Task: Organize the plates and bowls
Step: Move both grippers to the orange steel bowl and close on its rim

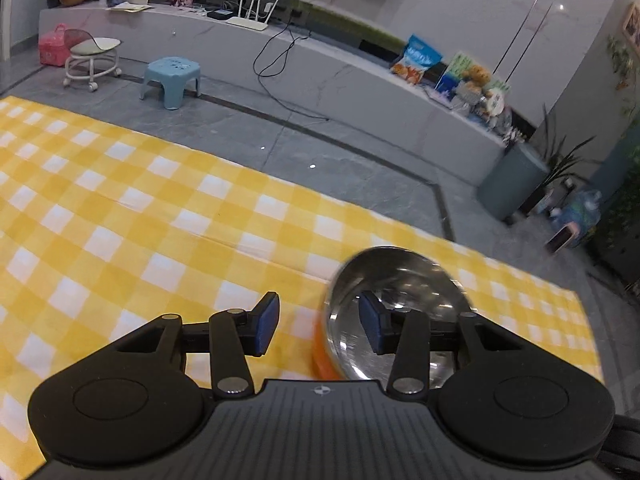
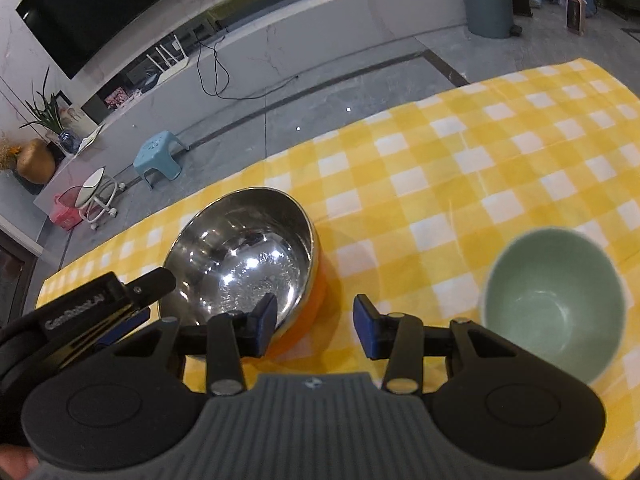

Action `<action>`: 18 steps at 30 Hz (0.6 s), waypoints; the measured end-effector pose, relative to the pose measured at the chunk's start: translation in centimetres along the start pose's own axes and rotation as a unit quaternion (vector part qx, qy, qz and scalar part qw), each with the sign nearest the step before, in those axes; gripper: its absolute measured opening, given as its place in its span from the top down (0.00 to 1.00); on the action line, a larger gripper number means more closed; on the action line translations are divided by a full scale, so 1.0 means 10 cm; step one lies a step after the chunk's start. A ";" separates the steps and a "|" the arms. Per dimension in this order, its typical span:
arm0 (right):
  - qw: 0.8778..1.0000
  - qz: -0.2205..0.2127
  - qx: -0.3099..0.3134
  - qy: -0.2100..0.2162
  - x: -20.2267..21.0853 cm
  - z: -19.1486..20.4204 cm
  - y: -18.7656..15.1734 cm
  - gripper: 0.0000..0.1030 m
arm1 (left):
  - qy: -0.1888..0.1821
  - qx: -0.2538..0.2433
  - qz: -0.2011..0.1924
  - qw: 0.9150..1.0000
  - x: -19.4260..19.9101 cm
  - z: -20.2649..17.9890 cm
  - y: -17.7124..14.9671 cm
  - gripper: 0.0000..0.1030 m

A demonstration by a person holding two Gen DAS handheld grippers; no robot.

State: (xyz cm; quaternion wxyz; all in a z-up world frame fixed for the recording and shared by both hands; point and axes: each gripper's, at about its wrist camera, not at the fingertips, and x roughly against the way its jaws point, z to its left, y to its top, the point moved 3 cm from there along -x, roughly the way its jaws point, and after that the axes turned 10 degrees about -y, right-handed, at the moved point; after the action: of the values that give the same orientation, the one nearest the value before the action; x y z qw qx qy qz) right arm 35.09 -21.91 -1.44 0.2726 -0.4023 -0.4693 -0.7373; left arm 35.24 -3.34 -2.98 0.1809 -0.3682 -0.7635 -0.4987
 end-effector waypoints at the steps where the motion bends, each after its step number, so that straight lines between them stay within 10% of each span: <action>1: 1.000 0.003 -0.002 0.001 -0.02 0.01 0.01 0.66 | 0.000 -0.005 0.002 1.000 -0.02 0.00 0.00 0.56; 12: 1.000 0.015 -0.016 0.007 -0.03 0.07 0.00 0.80 | -0.010 -0.026 0.013 1.000 -0.08 -0.05 -0.03 0.94; 18: 0.999 0.025 -0.029 0.010 0.07 0.03 -0.05 0.82 | -0.003 -0.031 0.009 0.999 0.06 -0.13 -0.05 0.94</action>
State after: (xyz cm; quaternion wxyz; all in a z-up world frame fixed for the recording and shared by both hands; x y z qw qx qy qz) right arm 34.41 -21.48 -0.97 0.2832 -0.4146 -0.4346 -0.7477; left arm 34.32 -4.35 -2.37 0.1714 -0.3820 -0.7450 -0.5193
